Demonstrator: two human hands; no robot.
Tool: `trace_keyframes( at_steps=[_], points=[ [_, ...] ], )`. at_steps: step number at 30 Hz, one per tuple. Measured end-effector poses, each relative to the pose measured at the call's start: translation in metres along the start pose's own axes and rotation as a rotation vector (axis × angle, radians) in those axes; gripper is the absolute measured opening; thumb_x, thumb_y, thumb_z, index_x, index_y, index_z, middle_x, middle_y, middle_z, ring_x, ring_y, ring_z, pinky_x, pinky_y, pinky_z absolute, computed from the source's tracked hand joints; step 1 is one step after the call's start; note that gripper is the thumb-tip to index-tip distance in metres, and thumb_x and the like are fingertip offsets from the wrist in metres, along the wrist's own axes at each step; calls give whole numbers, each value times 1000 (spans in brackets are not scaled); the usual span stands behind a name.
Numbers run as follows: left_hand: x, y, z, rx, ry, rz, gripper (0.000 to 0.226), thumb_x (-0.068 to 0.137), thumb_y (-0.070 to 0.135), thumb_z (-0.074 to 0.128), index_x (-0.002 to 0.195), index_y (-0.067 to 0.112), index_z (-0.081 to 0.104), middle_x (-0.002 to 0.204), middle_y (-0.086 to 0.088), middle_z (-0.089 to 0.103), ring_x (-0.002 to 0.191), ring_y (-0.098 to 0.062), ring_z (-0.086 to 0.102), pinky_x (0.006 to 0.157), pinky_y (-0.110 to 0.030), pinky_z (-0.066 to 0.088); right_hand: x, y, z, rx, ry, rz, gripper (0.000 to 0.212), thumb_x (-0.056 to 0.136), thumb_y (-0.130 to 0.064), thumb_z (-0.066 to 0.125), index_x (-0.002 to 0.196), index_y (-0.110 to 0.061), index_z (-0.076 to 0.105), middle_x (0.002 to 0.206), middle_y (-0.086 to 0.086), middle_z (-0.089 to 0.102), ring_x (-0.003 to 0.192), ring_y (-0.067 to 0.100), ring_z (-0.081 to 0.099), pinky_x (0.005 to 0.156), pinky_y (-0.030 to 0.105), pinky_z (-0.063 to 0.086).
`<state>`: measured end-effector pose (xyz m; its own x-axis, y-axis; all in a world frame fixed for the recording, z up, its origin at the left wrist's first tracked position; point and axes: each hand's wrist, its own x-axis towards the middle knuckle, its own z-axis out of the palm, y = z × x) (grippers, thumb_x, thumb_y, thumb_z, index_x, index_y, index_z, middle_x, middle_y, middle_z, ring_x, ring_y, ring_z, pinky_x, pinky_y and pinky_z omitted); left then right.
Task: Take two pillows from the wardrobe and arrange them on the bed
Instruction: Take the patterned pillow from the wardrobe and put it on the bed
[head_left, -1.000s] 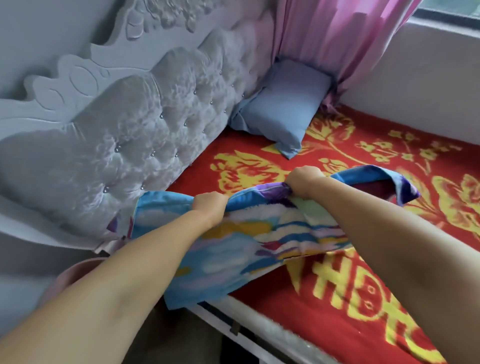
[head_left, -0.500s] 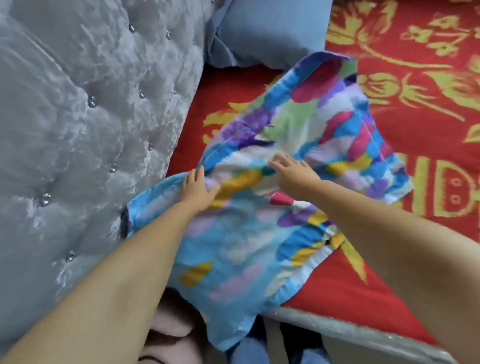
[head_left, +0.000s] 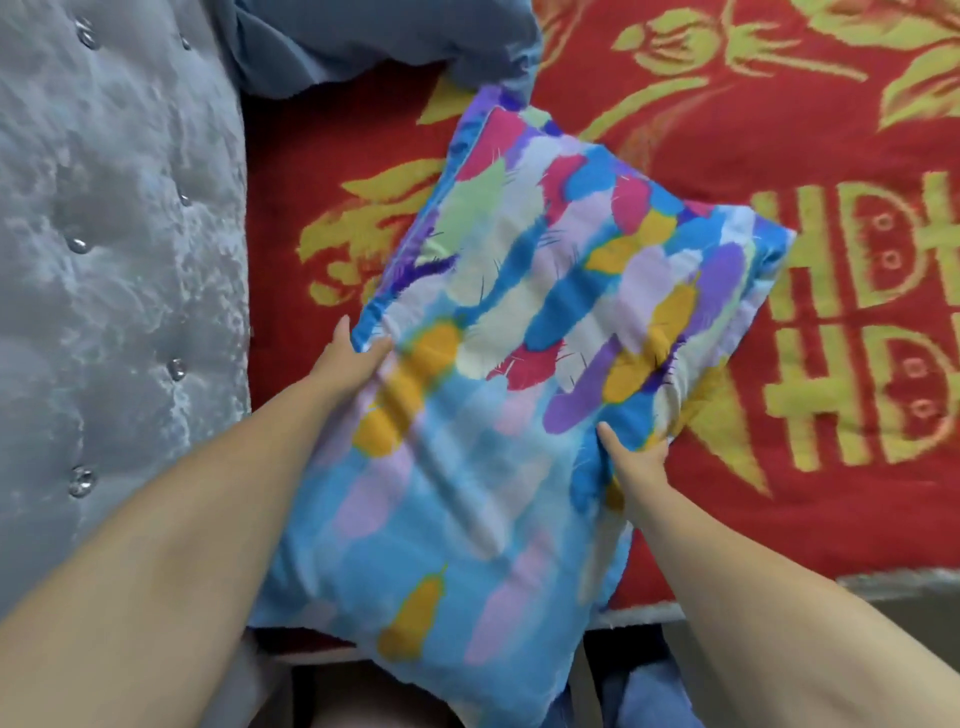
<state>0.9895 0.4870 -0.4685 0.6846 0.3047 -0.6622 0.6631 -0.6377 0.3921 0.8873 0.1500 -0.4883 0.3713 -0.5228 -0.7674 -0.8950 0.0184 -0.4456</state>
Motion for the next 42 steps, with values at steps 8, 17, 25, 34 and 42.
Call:
trace_keyframes(
  at_steps=[8, 17, 25, 34, 42],
  points=[
    [-16, 5, -13, -248, 230, 218, 19, 84, 41, 66, 80, 25, 57, 73, 3, 63, 68, -20, 55, 63, -33, 41, -8, -31, 0, 205, 25, -226, 42, 89, -16, 65, 128, -10, 51, 124, 16, 62, 115, 33, 59, 105, 50, 44],
    [-7, -16, -73, -472, 600, 12, 30, 86, 44, 61, 79, 15, 59, 79, -24, 64, 73, -40, 61, 69, -45, 51, -17, -207, 59, -39, -258, -619, 46, 94, -18, 56, 138, -17, 45, 116, 3, 63, 90, 10, 64, 76, 19, 53],
    [-6, -48, -42, -246, 259, -311, 69, 86, 34, 65, 140, 3, 36, 134, -31, 51, 121, -44, 51, 102, -47, 43, -7, -137, 65, -707, -459, -561, 79, 87, -22, 68, 150, -8, 23, 153, 14, 30, 143, 27, 28, 117, 37, 24],
    [-50, -65, -29, -52, 444, -313, 74, 77, 58, 67, 123, 3, 48, 129, -27, 56, 119, -43, 54, 97, -50, 44, -16, -72, 47, -473, -337, -300, 75, 79, -41, 71, 141, -20, 35, 131, 11, 58, 120, 30, 56, 103, 45, 45],
    [-64, -52, -30, 61, 476, -358, 75, 88, 40, 60, 146, 6, 26, 147, -22, 32, 137, -35, 30, 109, -47, 30, -33, -70, 52, -731, -417, -340, 77, 87, -35, 64, 148, -13, 22, 141, 20, 47, 128, 36, 47, 107, 43, 40]
  ],
)
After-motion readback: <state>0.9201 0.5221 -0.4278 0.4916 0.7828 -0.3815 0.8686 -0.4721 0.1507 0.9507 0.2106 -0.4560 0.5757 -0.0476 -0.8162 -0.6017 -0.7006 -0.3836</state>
